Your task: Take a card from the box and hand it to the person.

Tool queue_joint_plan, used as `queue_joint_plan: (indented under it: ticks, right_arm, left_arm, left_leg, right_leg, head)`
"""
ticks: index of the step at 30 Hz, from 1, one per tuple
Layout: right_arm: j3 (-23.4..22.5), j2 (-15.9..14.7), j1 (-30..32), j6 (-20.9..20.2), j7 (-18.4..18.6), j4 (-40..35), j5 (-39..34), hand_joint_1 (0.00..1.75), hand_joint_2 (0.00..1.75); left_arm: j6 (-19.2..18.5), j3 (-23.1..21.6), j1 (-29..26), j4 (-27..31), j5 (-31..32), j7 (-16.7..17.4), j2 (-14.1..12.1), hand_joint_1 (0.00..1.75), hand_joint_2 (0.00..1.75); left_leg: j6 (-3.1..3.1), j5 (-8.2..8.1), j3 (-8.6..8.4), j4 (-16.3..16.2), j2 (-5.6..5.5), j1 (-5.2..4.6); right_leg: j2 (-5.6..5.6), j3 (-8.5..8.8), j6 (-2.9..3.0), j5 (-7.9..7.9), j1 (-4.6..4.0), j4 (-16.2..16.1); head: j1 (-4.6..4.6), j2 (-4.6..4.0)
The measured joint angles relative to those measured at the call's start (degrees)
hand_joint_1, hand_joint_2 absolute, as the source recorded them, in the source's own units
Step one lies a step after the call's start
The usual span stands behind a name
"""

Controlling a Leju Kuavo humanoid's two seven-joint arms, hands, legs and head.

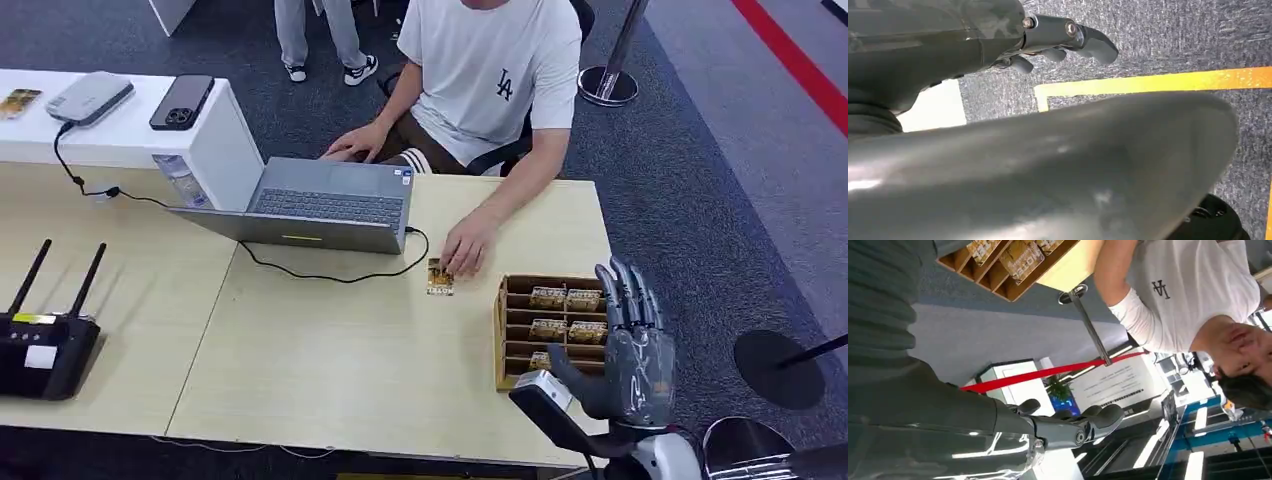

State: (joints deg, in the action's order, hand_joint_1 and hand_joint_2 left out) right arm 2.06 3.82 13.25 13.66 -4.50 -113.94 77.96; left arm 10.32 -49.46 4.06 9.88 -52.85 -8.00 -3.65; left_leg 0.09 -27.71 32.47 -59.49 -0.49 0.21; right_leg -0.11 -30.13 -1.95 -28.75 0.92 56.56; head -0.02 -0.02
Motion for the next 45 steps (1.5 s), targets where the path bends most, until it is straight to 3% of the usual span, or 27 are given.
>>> queue_joint_plan:
  ticks: [13, 16, 19, 20, 22, 23, 24, 25, 26, 28, 30, 33, 36, 45]
  right_arm:
    - [3.7, -1.0, -1.8, -3.2, 3.0, 1.9, 2.1, 0.0, 1.75]
    - [4.3, -1.2, -2.0, -8.7, 5.6, 2.1, 3.5, 0.0, 1.75]
    - [4.8, -1.6, -2.1, -10.3, 6.5, 2.6, 4.1, 0.1, 1.75]
    - [4.8, -1.7, -2.1, -10.5, 6.8, 2.8, 4.2, 0.24, 1.75]
    - [4.9, -1.7, -2.1, -10.7, 7.1, 3.2, 4.5, 0.73, 1.75]
    - [5.0, -1.8, -2.1, -10.7, 7.2, 3.4, 4.5, 1.36, 1.75]
    - [5.3, -1.9, -2.1, -10.8, 7.3, 3.6, 4.6, 1.38, 1.75]
    - [5.5, -2.0, -2.1, -10.9, 7.5, 3.8, 4.9, 1.52, 1.75]
    - [5.6, -2.1, -2.1, -11.0, 7.7, 4.0, 5.1, 1.5, 1.75]
    - [5.8, -2.2, -2.2, -11.4, 8.2, 4.5, 5.4, 1.31, 1.75]
    - [6.0, -2.4, -2.4, -11.9, 8.9, 5.2, 5.7, 1.33, 1.75]
    - [6.2, -2.8, -2.5, -12.8, 10.3, 6.3, 6.2, 1.54, 1.75]
    - [6.2, -3.2, -2.5, -13.2, 11.3, 7.2, 6.4, 1.62, 1.75]
    - [6.2, -3.6, -2.6, -13.7, 12.1, 8.1, 6.6, 1.5, 1.75]
  left_arm:
    - [0.0, -0.5, 0.0, -0.1, -1.7, 0.1, 0.1, 0.0, 0.0]
    - [0.0, -0.5, 0.0, -0.1, -2.2, 0.3, 0.1, 0.0, 0.0]
    - [0.0, -0.5, 0.0, -0.1, -2.3, 0.3, 0.2, 0.0, 0.0]
    - [0.0, -0.5, 0.0, -0.1, -2.3, 0.3, 0.3, 0.0, 0.0]
    - [0.0, -0.6, 0.0, -0.1, -2.3, 0.3, 0.3, 0.0, 0.0]
    - [0.0, -0.6, 0.0, -0.1, -2.3, 0.2, 0.3, 0.0, 0.0]
    - [0.0, -0.7, 0.0, -0.1, -2.3, 0.2, 0.3, 0.0, 0.0]
    - [0.0, -0.8, 0.0, -0.1, -2.3, 0.2, 0.3, 0.0, 0.0]
    - [0.0, -0.9, 0.0, -0.2, -2.3, 0.2, 0.3, 0.0, 0.0]
    - [0.0, -0.9, 0.0, -0.2, -2.3, 0.3, 0.4, 0.0, 0.0]
    - [-0.1, -1.0, 0.0, -0.2, -2.3, 0.3, 0.4, 0.0, 0.0]
    - [-0.1, -1.2, 0.0, -0.2, -2.6, 0.5, 0.4, 0.0, 0.0]
    - [-0.1, -1.6, 0.0, -0.2, -2.9, 0.9, 0.4, 0.0, 0.0]
    - [-0.3, -2.3, 0.0, -0.2, -3.0, 1.0, 0.4, 0.0, 0.0]
  left_leg:
    - [0.0, 0.0, 0.01, 0.0, 0.0, 0.0]
    - [0.0, 0.0, 0.01, 0.0, 0.0, 0.0]
    - [0.0, 0.0, 0.01, 0.0, -0.01, 0.0]
    - [0.0, 0.0, 0.01, 0.0, -0.01, 0.0]
    - [0.0, 0.0, 0.01, 0.0, -0.01, 0.0]
    - [0.0, 0.0, 0.01, 0.0, -0.01, 0.0]
    - [0.0, 0.0, 0.01, 0.0, -0.01, 0.0]
    - [0.0, 0.0, 0.01, 0.0, -0.01, 0.0]
    - [0.0, 0.0, 0.01, 0.0, -0.01, 0.01]
    - [0.0, 0.0, 0.01, 0.0, -0.01, 0.01]
    - [0.0, 0.0, 0.01, 0.0, -0.01, 0.0]
    - [0.0, 0.0, 0.01, 0.0, -0.01, 0.0]
    - [0.0, 0.0, 0.01, 0.0, -0.01, 0.0]
    - [0.0, 0.0, 0.01, 0.0, -0.01, 0.0]
  right_leg:
    - [0.0, 0.0, 0.0, 0.0, 0.0, 0.0]
    - [0.0, 0.0, 0.0, 0.0, 0.0, 0.0]
    - [-0.01, 0.0, 0.0, 0.0, 0.0, 0.0]
    - [-0.01, 0.0, 0.0, 0.0, 0.0, 0.0]
    - [0.0, 0.0, 0.0, 0.0, 0.0, 0.0]
    - [0.0, 0.0, 0.0, 0.0, 0.0, 0.0]
    - [0.0, 0.0, 0.0, 0.0, 0.0, 0.0]
    - [0.0, 0.0, 0.0, 0.0, 0.0, 0.0]
    - [0.0, 0.0, 0.0, 0.0, 0.0, 0.0]
    - [0.0, 0.0, 0.0, 0.0, 0.0, 0.0]
    - [0.0, 0.0, 0.0, 0.0, 0.0, 0.0]
    - [-0.01, 0.0, 0.0, 0.0, 0.0, 0.0]
    - [0.0, 0.0, 0.0, 0.0, 0.0, 0.0]
    - [0.0, 0.0, 0.0, 0.0, 0.0, 0.0]
  head:
    - [0.0, 0.0]
    - [0.0, 0.0]
    - [0.0, 0.0]
    - [0.0, 0.0]
    - [0.0, 0.0]
    - [0.0, 0.0]
    - [0.0, 0.0]
    - [0.0, 0.0]
    - [0.0, 0.0]
    - [0.0, 0.0]
    - [0.0, 0.0]
    - [0.0, 0.0]
    - [0.0, 0.0]
    - [0.0, 0.0]
